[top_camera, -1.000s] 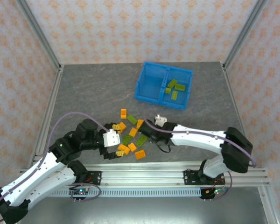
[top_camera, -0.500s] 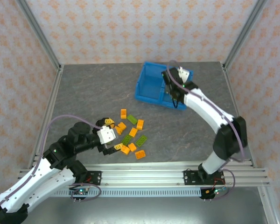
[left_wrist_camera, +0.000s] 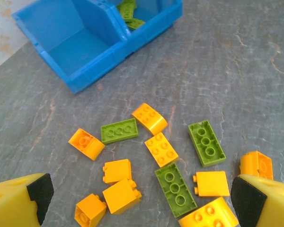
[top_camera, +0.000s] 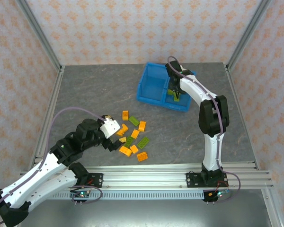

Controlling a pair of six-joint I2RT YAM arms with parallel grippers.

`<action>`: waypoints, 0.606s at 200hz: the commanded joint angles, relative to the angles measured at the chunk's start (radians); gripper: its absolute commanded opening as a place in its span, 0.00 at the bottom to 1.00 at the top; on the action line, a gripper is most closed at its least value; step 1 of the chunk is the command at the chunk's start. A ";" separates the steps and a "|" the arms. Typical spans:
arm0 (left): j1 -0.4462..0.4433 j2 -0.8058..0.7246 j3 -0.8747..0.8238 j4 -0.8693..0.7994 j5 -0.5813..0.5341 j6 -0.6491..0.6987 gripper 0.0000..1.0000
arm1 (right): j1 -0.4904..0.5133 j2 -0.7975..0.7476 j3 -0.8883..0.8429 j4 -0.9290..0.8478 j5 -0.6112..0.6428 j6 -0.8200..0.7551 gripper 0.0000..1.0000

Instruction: Sort the legos into containers by color

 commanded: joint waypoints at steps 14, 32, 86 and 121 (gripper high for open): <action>-0.009 0.060 0.088 -0.045 -0.176 -0.182 0.99 | 0.008 -0.190 -0.003 -0.045 -0.015 0.008 0.51; -0.009 0.146 0.167 -0.127 -0.253 -0.272 1.00 | 0.041 -0.371 -0.154 0.038 -0.057 0.009 0.51; -0.007 0.425 0.349 -0.271 -0.350 -0.664 0.92 | 0.287 -0.917 -0.662 0.312 -0.334 0.021 0.59; 0.057 0.692 0.397 -0.235 -0.325 -0.843 0.82 | 0.347 -1.049 -0.832 0.375 -0.505 0.131 0.83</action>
